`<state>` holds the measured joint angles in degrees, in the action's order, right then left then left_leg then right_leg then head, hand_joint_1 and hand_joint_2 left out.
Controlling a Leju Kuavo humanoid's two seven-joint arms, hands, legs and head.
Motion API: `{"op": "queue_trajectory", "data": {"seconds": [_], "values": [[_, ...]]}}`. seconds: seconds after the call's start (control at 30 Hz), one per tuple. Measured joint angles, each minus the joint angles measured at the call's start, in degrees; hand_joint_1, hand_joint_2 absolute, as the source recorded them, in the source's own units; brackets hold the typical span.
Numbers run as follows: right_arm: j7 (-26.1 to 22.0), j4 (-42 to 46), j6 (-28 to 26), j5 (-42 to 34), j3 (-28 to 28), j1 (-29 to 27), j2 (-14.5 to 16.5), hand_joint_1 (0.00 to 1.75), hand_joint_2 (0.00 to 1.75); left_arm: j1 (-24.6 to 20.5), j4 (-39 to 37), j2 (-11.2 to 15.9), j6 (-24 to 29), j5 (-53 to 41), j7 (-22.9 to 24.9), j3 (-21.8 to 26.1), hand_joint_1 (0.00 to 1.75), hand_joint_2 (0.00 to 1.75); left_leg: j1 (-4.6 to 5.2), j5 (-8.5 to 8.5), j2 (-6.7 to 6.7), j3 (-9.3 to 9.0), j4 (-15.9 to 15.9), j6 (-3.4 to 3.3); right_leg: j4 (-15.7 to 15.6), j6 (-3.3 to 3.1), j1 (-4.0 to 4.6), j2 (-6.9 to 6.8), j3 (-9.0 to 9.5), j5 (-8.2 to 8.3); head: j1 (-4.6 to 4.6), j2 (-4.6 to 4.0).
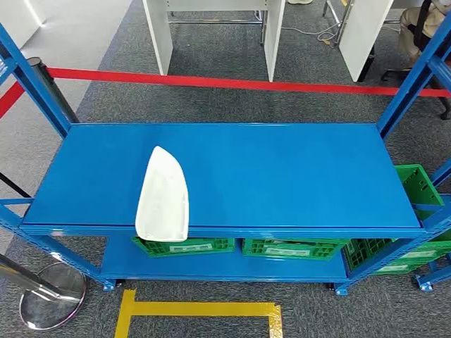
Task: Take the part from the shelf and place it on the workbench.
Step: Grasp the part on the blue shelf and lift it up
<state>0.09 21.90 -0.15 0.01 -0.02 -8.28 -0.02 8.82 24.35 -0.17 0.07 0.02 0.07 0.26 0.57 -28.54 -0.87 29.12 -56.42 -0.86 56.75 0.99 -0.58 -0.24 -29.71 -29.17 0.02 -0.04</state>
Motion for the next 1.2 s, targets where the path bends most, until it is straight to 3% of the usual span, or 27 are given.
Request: {"op": "queue_trajectory", "data": {"seconds": [0.2,0.43,1.17,1.2], "values": [[-1.4,0.0,-0.5,-0.6,-0.9,0.1,-0.3,1.75,1.75,-0.3,0.0,0.0,0.0,1.1,-1.7,1.5,1.75,1.75,0.00,0.00,0.00,-0.04,0.0,0.00,0.0,0.00,0.00,0.00,-0.07,0.00,0.00,0.00],[-7.5,-1.0,-3.2,-3.2,-4.1,0.8,-0.6,1.75,1.75,-1.9,0.0,-0.7,-0.6,4.6,-10.4,7.9,1.75,1.75,0.00,0.00,0.01,-0.06,0.0,0.00,0.0,0.00,0.00,0.02,0.01,0.01,-0.01,0.00],[-27.0,-7.0,-13.4,-7.8,-16.6,3.7,-0.6,1.75,1.75,-6.1,0.0,-6.9,-2.1,6.9,-37.6,35.8,1.75,1.75,0.00,0.01,0.02,-0.09,0.0,0.00,0.0,0.00,0.00,0.03,-0.01,0.03,0.00,0.00],[-27.5,-7.2,-13.6,-7.8,-17.0,3.7,-0.6,1.31,1.75,-6.2,0.1,-7.1,-2.3,6.5,-38.1,36.7,1.72,1.75,0.00,0.01,0.02,-0.09,0.0,0.00,0.0,0.00,0.00,0.03,-0.01,0.03,0.00,0.00]]}}
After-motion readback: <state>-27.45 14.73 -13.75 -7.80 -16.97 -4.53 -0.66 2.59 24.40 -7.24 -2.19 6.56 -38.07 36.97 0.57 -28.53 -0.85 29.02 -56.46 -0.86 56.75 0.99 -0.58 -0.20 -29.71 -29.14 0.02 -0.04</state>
